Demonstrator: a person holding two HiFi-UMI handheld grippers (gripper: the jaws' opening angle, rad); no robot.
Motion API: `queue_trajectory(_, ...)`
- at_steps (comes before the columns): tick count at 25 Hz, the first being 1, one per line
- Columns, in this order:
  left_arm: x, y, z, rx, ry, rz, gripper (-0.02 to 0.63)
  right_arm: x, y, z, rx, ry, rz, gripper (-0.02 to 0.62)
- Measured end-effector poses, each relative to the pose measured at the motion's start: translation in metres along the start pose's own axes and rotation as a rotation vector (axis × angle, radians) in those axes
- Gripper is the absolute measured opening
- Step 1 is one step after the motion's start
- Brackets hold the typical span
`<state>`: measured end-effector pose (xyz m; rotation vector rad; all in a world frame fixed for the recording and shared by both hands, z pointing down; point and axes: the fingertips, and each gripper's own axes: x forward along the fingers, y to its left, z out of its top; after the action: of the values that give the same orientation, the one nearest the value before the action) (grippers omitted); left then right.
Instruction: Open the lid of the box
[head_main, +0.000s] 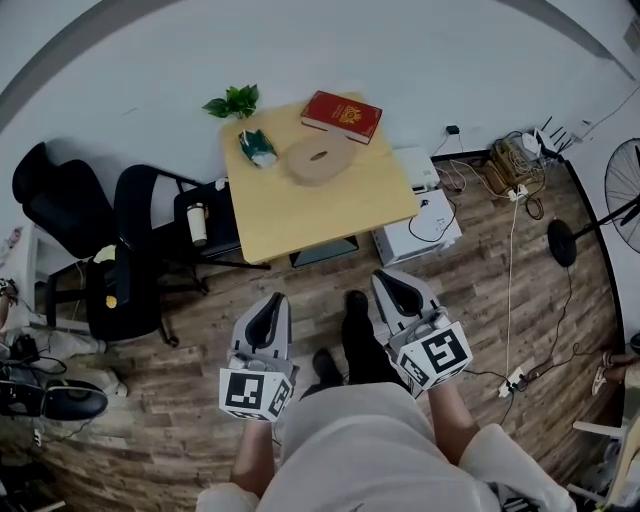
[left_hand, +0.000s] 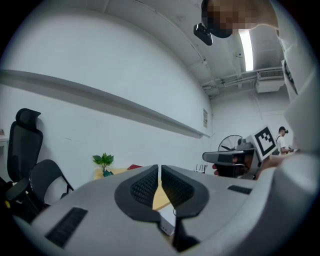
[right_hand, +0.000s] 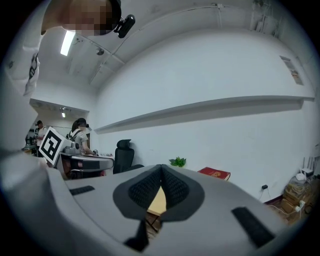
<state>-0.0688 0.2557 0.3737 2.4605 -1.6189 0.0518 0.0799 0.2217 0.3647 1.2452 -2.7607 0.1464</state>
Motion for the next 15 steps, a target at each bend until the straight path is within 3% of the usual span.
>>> queue_trajectory(8,0.013,0.015,-0.01,-0.002,0.033,0.005,0.018,0.026,0.0,-0.005,-0.006,0.028,0.049,0.003)
queue_trajectory(15,0.042,0.03,-0.011,-0.016,0.048,0.01,0.081,0.062,-0.017,0.003,-0.031,0.025,0.088,0.076)
